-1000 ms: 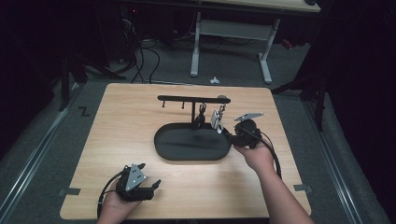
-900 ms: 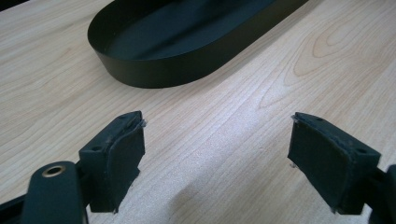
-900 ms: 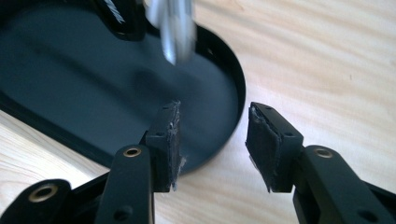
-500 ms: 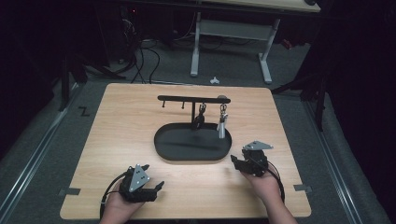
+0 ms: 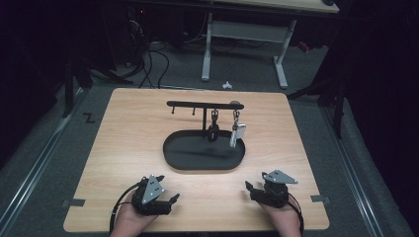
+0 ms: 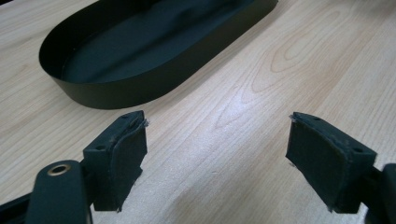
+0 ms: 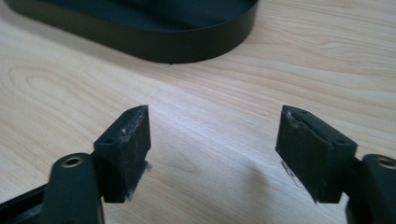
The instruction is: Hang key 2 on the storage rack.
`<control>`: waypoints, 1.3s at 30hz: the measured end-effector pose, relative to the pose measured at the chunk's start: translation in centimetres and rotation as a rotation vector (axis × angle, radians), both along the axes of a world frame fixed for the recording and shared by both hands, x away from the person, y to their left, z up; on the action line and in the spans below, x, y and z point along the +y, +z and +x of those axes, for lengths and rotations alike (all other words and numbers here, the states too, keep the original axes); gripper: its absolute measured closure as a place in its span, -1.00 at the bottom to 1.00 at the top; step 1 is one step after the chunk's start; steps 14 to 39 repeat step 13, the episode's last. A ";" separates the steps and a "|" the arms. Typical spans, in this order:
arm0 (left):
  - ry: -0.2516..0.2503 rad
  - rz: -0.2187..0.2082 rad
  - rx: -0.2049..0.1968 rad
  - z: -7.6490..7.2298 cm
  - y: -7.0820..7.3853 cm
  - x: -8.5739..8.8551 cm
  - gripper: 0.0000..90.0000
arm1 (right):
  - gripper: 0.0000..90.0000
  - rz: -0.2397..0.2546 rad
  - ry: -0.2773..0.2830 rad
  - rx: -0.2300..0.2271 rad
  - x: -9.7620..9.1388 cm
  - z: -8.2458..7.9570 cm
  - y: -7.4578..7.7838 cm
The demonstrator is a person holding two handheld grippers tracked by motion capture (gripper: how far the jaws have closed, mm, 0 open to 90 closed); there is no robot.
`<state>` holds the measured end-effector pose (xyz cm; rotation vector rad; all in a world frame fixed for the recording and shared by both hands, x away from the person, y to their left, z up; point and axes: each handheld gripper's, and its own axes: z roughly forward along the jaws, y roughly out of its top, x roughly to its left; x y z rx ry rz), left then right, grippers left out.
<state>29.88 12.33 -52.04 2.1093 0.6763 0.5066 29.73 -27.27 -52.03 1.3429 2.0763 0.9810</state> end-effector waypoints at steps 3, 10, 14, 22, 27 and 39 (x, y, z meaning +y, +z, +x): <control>-0.003 0.000 -0.001 0.0 0.0 -0.1 -0.55 | -0.56 0.003 0.023 0.020 0.4 0.1 -0.5; 0.004 -0.008 0.000 0.0 0.0 0.2 -0.55 | -0.56 0.012 0.017 0.022 0.4 0.1 -0.7; 0.006 -0.012 0.002 0.1 0.0 0.4 -0.55 | -0.56 0.010 0.023 0.027 0.5 0.2 -0.9; 0.006 -0.012 0.002 0.1 0.0 0.4 -0.55 | -0.56 0.010 0.023 0.027 0.5 0.2 -0.9; 0.006 -0.012 0.002 0.1 0.0 0.4 -0.55 | -0.56 0.010 0.023 0.027 0.5 0.2 -0.9; 0.006 -0.012 0.002 0.1 0.0 0.4 -0.55 | -0.56 0.010 0.023 0.027 0.5 0.2 -0.9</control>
